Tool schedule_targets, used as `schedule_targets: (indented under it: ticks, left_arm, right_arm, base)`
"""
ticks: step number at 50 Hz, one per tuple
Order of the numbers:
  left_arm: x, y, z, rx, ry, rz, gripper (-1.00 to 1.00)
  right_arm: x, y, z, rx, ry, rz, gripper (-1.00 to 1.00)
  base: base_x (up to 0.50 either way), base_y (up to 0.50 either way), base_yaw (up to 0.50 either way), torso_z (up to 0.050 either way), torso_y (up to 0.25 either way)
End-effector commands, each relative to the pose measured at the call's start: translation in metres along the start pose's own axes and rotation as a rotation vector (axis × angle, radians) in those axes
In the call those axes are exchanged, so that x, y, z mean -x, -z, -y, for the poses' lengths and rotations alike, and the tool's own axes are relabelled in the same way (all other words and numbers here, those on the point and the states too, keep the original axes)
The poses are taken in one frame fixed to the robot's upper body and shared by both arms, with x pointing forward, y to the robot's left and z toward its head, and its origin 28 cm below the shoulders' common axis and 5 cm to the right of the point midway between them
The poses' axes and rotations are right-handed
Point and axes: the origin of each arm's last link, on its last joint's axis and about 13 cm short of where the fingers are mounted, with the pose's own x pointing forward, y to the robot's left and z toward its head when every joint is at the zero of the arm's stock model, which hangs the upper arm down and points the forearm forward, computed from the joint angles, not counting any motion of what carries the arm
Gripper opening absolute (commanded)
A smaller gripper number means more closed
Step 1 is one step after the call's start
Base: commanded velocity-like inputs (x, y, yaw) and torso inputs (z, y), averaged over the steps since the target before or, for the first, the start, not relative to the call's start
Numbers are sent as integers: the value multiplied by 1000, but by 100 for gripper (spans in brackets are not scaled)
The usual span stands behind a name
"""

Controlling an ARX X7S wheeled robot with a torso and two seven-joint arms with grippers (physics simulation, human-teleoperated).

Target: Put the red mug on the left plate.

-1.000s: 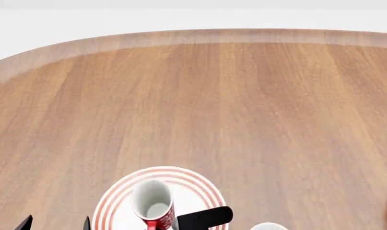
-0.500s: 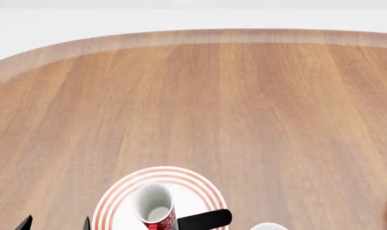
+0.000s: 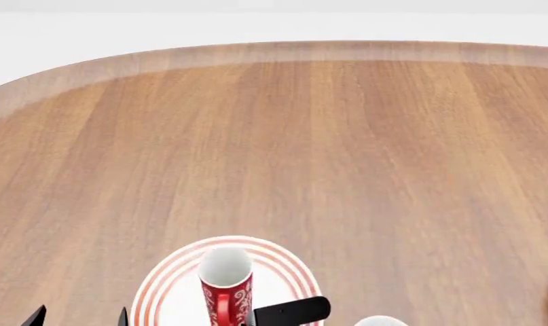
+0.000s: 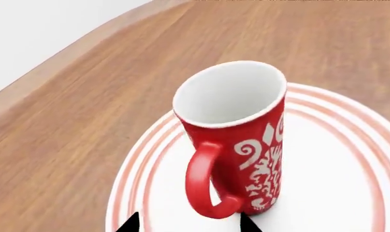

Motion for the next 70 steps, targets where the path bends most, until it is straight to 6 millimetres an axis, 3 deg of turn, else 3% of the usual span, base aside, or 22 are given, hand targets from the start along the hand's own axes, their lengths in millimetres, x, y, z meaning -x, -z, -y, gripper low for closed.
schedule_targets:
  ticks: [1, 13, 22, 42, 70]
  left_arm:
    - [-1, 0, 0, 1, 0, -1, 100]
    - [1, -1, 0, 2, -1, 2, 100]
    - [1, -1, 0, 3, -2, 3, 100]
    - [0, -7, -4, 18, -21, 22, 100]
    - [19, -62, 1, 38, 22, 158, 100]
  right_arm:
    - [-2, -3, 1, 2, 6, 5, 100]
    - [3, -5, 1, -4, 14, 22, 100]
    - [22, -9, -2, -4, 22, 74, 100]
    - [64, -42, -27, 51, -49, 209, 100]
    - [122, -92, -60, 116, -102, 425, 100]
  base:
    - [0, 0, 0, 0, 0]
    - [0, 0, 0, 0, 0]
    - [0, 0, 0, 0, 0]
    - [0, 0, 0, 0, 0]
    - [0, 0, 0, 0, 0]
